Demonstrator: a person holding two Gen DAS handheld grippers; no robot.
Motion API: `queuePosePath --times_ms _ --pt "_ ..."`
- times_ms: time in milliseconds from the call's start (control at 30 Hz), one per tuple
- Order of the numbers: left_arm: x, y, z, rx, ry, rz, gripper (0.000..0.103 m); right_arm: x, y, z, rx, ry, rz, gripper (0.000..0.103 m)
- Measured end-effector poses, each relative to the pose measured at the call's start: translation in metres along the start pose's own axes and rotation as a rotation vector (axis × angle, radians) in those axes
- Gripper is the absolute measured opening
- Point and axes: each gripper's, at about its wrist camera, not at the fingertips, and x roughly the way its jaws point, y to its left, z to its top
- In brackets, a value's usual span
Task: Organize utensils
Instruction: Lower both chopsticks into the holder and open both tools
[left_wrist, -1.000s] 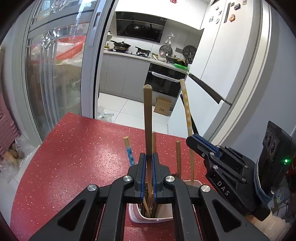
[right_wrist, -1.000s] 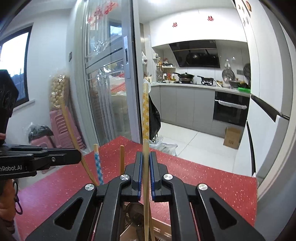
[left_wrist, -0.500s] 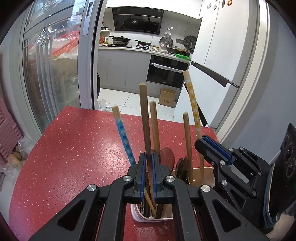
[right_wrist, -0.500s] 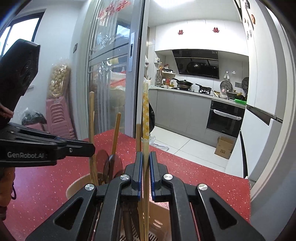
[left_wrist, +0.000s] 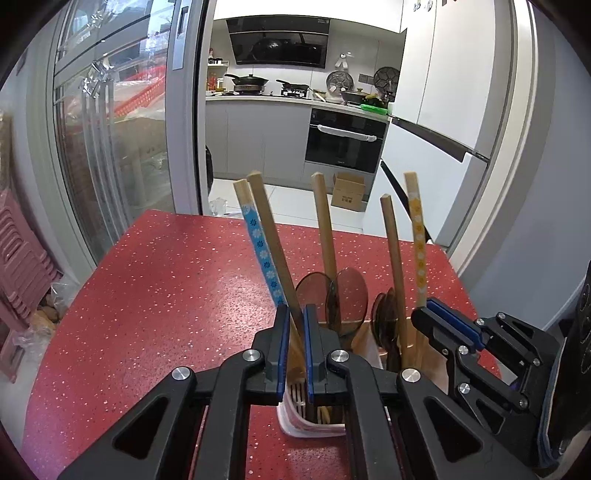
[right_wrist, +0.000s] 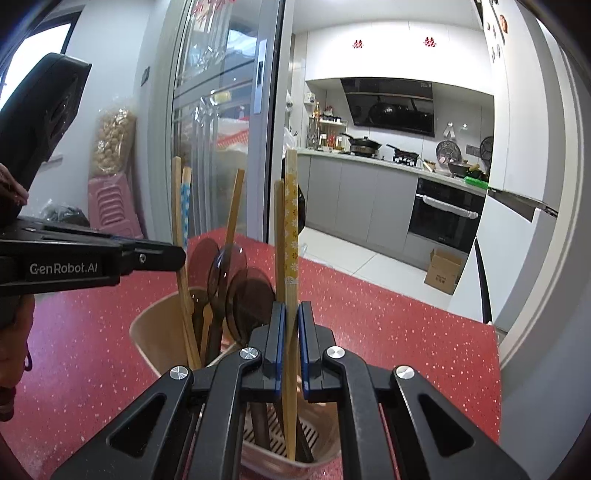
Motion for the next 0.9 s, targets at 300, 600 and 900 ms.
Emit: queuePosePath --times_ms 300,600,900 --pt "-0.008 0.000 -0.008 0.015 -0.027 0.012 0.035 -0.003 -0.009 0.000 0.066 0.072 0.019 0.010" --pt "-0.021 0.003 -0.020 0.017 -0.076 -0.012 0.035 -0.037 -0.022 -0.002 0.203 0.095 -0.011 0.028" --pt "-0.029 0.009 -0.019 0.007 -0.100 -0.039 0.035 -0.078 -0.012 -0.014 0.285 0.094 -0.010 0.038"
